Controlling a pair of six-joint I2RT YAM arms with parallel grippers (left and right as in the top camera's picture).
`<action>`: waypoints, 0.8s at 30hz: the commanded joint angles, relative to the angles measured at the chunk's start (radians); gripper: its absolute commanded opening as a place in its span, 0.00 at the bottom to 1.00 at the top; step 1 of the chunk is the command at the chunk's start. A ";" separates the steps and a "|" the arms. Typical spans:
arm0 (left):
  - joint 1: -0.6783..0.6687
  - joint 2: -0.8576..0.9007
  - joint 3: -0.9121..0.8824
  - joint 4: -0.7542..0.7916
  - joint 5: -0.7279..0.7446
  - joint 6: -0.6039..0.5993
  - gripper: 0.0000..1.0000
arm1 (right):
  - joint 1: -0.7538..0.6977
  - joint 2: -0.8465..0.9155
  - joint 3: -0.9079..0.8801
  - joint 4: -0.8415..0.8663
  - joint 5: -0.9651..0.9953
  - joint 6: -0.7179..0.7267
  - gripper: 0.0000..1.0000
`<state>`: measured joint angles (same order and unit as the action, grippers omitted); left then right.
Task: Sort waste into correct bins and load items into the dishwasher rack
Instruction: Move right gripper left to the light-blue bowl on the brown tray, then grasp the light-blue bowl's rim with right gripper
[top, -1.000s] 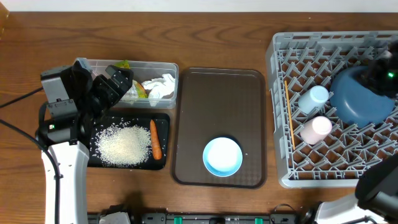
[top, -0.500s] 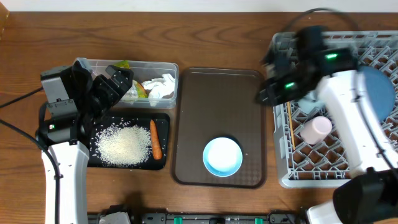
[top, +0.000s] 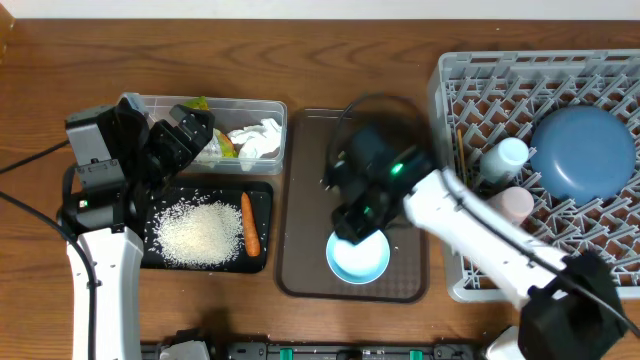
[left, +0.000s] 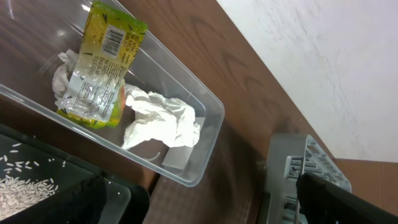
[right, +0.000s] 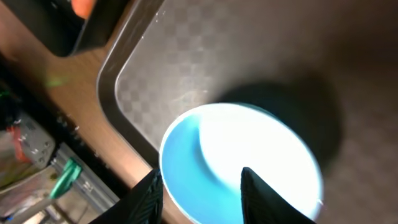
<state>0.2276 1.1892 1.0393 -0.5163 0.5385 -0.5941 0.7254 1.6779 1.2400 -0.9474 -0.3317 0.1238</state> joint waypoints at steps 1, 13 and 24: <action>0.003 0.000 0.006 0.000 -0.013 0.021 1.00 | 0.093 -0.013 -0.060 0.062 0.103 0.153 0.42; 0.003 0.000 0.006 0.000 -0.013 0.021 1.00 | 0.358 -0.010 -0.217 0.208 0.414 0.309 0.43; 0.003 0.000 0.006 0.000 -0.013 0.021 1.00 | 0.381 -0.010 -0.309 0.290 0.461 0.343 0.24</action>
<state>0.2276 1.1892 1.0393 -0.5167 0.5385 -0.5941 1.0927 1.6779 0.9398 -0.6643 0.1040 0.4492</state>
